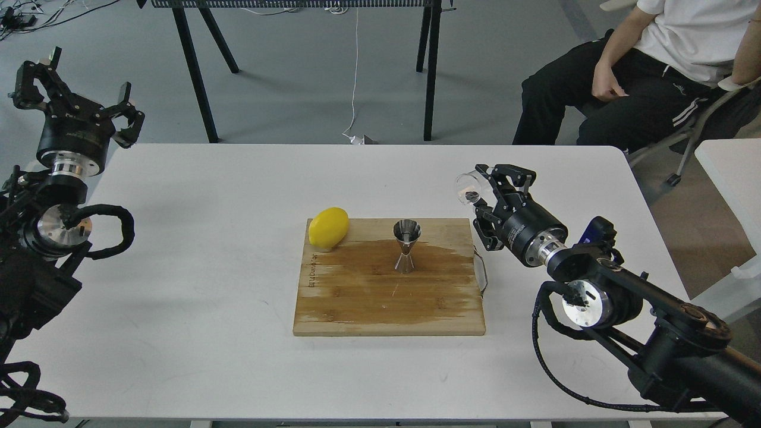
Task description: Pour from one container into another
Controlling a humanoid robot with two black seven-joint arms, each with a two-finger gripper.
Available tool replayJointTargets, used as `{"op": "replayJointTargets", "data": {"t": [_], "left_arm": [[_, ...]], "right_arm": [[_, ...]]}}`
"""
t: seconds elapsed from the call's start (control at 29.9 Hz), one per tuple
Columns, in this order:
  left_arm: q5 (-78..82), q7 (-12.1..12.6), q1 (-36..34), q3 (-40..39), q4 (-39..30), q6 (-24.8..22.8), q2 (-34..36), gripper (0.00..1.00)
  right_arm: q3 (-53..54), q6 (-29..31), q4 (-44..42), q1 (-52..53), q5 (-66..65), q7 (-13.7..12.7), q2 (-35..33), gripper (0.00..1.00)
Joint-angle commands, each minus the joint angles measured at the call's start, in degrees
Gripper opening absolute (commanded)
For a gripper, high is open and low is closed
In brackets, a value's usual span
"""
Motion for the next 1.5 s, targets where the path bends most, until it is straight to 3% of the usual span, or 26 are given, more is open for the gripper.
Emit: {"op": "replayJointTargets", "data": {"t": [0.0,0.3,0.53,1.14,1.47], "left_arm": [[0.0,0.0,0.0,0.0,0.0,0.0,0.1,1.00],[0.0,0.0,0.2,0.1,0.0,0.1,-0.1,1.00],[0.0,0.0,0.1,0.2,0.0,0.0,0.1,1.00],[0.0,0.0,0.5,0.1,0.0,-0.1,0.2,1.00],[0.0,0.0,0.4,0.1,0.0,0.0,0.1,1.00]], "right_arm": [[4.3,5.6,-5.4,-2.6,10.0,-2.0,-0.1,0.29],[13.1,23.1,-26.2,-6.2,34.7,-12.9,2.9,0.29],[18.9,25.4,-33.4,-6.2,36.3,-18.3,7.8,0.29],[26.1,25.6,-41.2,-6.6,36.3,-18.5,11.1,0.35],[26.1,25.6,-41.4,-6.6,36.3,-18.5,11.2,0.49]]}}
